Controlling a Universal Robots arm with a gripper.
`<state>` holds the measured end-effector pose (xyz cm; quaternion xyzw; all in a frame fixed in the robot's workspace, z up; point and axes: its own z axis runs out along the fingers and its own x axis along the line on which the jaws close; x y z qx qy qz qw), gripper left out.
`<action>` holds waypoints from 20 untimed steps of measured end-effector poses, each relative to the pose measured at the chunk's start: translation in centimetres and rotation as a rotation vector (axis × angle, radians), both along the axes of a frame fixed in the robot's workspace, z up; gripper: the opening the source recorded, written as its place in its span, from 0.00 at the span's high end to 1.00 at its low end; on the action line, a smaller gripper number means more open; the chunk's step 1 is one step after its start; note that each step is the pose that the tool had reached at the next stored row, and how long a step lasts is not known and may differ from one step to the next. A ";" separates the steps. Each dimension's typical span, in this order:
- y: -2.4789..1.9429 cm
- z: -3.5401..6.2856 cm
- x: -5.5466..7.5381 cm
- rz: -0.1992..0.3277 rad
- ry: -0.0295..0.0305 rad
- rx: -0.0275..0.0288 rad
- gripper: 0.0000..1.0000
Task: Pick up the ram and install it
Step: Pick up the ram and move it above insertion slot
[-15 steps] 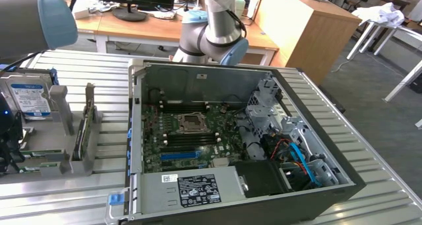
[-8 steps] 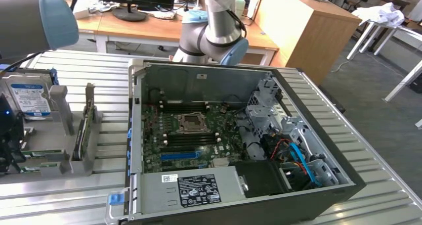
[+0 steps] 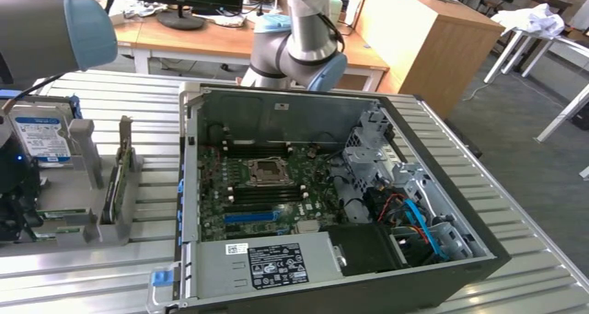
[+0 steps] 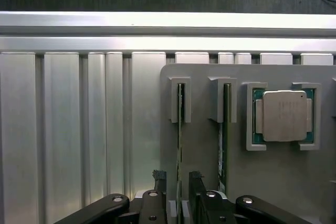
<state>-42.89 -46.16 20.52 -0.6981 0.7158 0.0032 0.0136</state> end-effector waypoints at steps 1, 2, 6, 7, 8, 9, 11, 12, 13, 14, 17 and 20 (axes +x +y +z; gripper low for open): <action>-0.01 0.00 0.1 0.000 0.0001 -0.0001 0.69; -0.02 -0.01 0.2 0.000 0.0000 0.0000 0.69; -0.04 -0.03 0.6 0.000 0.0000 -0.0001 0.69; -0.04 -0.04 0.7 0.000 0.0000 0.0000 0.69; -0.04 -0.05 0.8 0.000 0.0000 0.0001 0.69; -0.04 -0.05 0.9 0.000 0.0000 0.0000 0.69; -0.03 -0.07 0.9 0.000 -0.0001 0.0001 0.69; -0.04 -0.07 0.9 0.000 0.0000 0.0000 0.69; -0.04 -0.06 0.9 0.000 0.0000 -0.0001 0.69; -0.04 -0.06 1.0 0.000 0.0001 -0.0001 0.69; -0.04 -0.11 1.0 0.000 0.0001 -0.0001 0.69; -0.03 -0.16 1.0 0.000 0.0000 0.0000 0.69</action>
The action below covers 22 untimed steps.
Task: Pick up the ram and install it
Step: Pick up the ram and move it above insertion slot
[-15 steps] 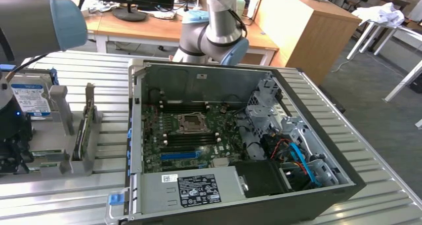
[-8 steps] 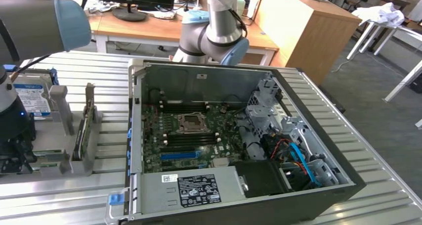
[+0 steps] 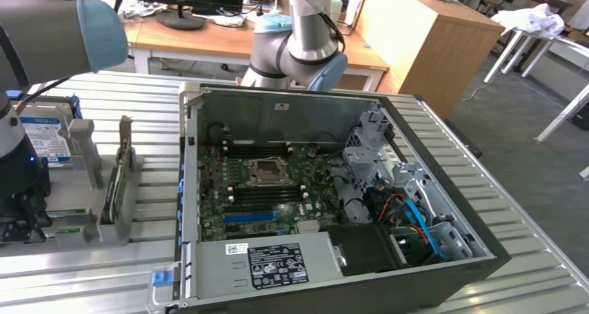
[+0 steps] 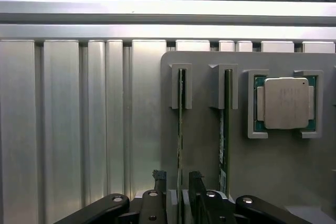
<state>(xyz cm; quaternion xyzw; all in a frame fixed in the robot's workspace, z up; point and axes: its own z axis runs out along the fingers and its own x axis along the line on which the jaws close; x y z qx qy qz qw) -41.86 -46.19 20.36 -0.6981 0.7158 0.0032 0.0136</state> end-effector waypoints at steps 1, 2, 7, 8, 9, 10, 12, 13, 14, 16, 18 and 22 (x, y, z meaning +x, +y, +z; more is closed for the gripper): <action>0.01 -0.02 0.0 0.000 -0.0001 0.0001 0.69; 0.01 -0.03 0.0 0.000 0.0000 -0.0001 0.69; 0.03 -0.06 0.0 0.000 0.0001 0.0000 0.69; 0.03 -0.06 0.0 0.000 0.0000 0.0000 0.69; 0.03 -0.06 0.0 0.000 0.0000 0.0000 0.69; 0.03 -0.06 0.0 0.000 0.0000 0.0000 0.69; 0.15 -0.08 0.0 0.000 -0.0002 0.0000 0.69; 0.23 -0.07 0.0 0.000 0.0000 -0.0001 0.69; 0.29 -0.08 0.0 0.000 -0.0001 0.0000 0.69; 0.29 -0.09 0.0 0.000 -0.0001 0.0000 0.69; 0.29 -0.09 0.0 0.000 0.0001 -0.0001 0.69; 0.29 -0.31 0.0 0.000 0.0001 -0.0001 0.69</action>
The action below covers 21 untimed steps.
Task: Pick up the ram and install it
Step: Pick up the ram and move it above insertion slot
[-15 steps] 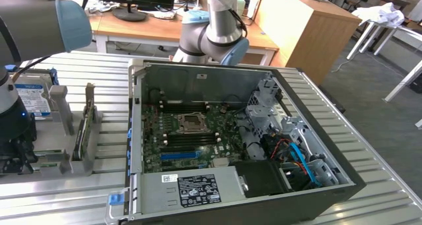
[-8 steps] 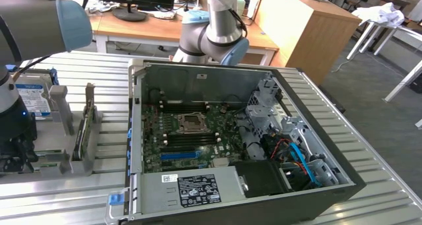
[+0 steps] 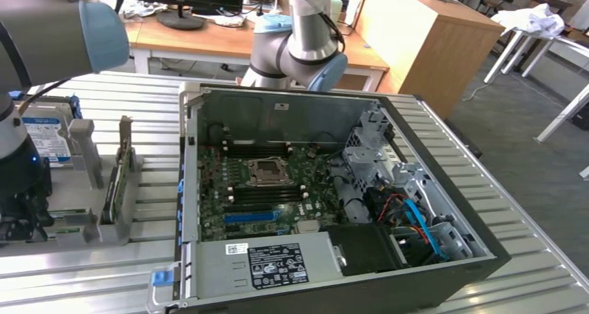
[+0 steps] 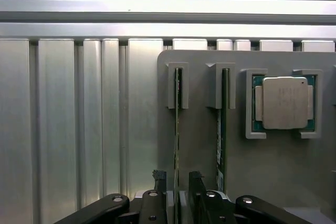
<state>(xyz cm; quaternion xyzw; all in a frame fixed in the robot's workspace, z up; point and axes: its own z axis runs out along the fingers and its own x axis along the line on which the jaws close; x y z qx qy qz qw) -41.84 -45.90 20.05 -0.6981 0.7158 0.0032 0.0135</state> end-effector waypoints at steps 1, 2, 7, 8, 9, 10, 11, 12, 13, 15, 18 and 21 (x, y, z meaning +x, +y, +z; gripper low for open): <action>0.00 -0.01 0.0 0.000 0.0001 -0.0001 0.69; 0.00 -0.02 0.0 0.000 0.0001 -0.0001 0.69; 0.00 -0.03 0.0 0.000 -0.0001 0.0000 0.69; 0.00 -0.03 0.0 0.000 -0.0001 0.0001 0.69; 0.00 -0.03 0.0 0.000 0.0000 0.0000 0.69; 0.00 -0.03 0.0 0.000 0.0000 0.0000 0.69; 0.01 -0.03 0.0 0.000 -0.0001 0.0001 0.69; 0.03 -0.05 0.0 0.000 -0.0004 0.0000 0.69; 0.03 -0.05 0.0 0.000 -0.0003 -0.0001 0.70; 0.03 -0.03 0.0 0.000 -0.0001 -0.0003 0.77; 0.03 -0.03 0.0 0.000 0.0000 -0.0003 0.77; 0.03 -0.03 0.0 0.000 -0.0001 -0.0004 0.77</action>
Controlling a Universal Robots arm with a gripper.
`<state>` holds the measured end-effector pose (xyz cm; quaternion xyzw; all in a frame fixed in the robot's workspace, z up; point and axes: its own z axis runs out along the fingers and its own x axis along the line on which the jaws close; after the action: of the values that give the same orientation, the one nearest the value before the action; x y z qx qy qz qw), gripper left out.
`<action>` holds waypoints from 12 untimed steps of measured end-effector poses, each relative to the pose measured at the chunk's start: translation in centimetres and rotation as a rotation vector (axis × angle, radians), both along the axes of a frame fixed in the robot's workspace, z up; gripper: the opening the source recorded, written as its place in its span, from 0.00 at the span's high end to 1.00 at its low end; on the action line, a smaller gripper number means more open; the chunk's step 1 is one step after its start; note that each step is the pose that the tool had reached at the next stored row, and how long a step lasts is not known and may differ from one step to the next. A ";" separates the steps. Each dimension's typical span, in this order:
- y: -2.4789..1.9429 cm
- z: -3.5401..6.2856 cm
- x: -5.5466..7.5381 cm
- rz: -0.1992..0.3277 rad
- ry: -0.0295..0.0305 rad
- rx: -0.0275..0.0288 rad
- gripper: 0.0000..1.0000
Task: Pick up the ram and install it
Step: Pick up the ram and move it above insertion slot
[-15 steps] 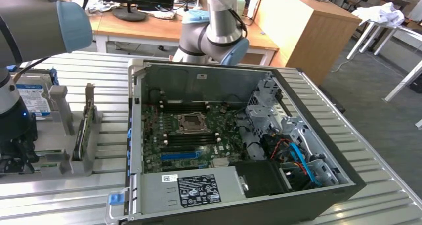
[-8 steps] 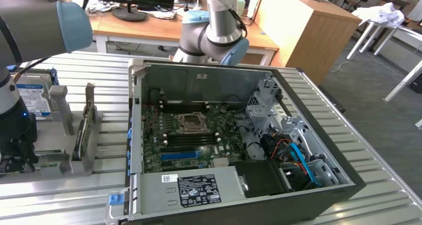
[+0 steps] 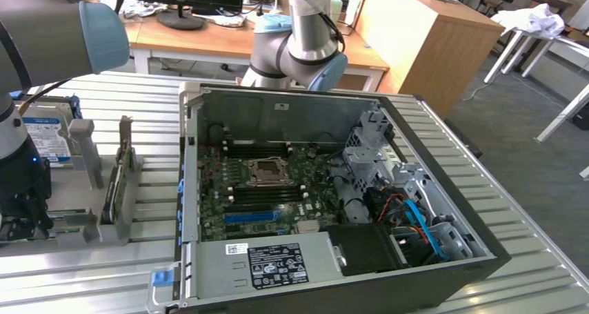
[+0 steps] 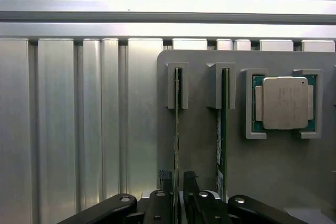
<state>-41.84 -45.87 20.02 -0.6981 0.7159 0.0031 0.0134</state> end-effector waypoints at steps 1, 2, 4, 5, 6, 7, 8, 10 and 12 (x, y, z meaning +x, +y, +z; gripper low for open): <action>0.00 0.00 0.0 0.000 0.0000 0.0000 0.77; 0.00 0.00 0.0 0.000 -0.0001 0.0000 0.77; 0.00 0.00 0.0 0.000 0.0000 0.0000 0.77; 0.00 0.00 0.0 0.000 -0.0001 0.0001 0.77; 0.00 0.00 0.0 0.000 0.0000 0.0000 0.77; 0.00 0.00 0.0 0.000 0.0000 0.0001 0.77; 0.00 0.00 0.0 0.000 0.0000 0.0001 0.77; 0.00 0.00 0.0 0.000 -0.0001 0.0001 0.77; 0.00 -0.01 0.0 0.000 -0.0003 0.0001 0.78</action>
<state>-41.83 -45.87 20.02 -0.6981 0.7158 0.0030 0.0136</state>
